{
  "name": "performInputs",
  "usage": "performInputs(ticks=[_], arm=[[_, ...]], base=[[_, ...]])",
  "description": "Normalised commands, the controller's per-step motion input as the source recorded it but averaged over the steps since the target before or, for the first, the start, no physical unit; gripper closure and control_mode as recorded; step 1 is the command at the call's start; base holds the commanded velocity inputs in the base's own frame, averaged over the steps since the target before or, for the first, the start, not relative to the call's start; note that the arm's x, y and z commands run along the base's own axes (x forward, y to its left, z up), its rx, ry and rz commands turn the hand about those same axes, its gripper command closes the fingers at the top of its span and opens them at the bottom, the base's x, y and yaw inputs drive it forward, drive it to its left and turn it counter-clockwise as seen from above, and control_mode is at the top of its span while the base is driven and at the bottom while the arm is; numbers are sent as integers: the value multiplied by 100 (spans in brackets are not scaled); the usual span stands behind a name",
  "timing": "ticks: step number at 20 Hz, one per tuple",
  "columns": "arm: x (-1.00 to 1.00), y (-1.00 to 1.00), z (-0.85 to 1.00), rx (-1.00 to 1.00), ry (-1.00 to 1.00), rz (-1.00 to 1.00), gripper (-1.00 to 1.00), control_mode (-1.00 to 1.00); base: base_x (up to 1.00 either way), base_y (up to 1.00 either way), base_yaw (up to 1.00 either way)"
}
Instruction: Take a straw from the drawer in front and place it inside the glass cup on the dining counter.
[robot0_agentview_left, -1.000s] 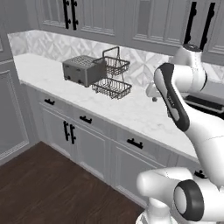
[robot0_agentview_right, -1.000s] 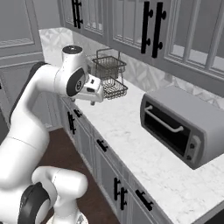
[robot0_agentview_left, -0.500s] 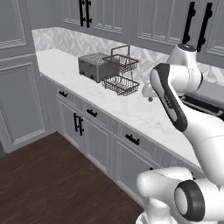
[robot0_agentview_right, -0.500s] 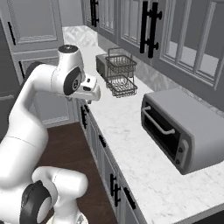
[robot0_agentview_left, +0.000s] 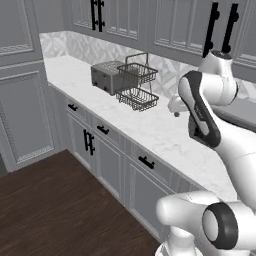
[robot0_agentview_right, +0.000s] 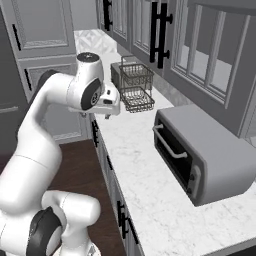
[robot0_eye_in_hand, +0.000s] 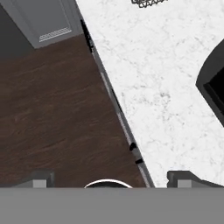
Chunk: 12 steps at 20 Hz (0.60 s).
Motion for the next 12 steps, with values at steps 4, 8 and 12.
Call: performInputs(ticks=[4,8,12], arm=[[-4,36,-1,-17,-7,19,-100,-100],[-9,85,-15,-38,-19,11,-100,-100],[0,99,-47,-48,-11,2,-100,-100]], base=[[0,0,0],[0,0,0],[0,0,0]])
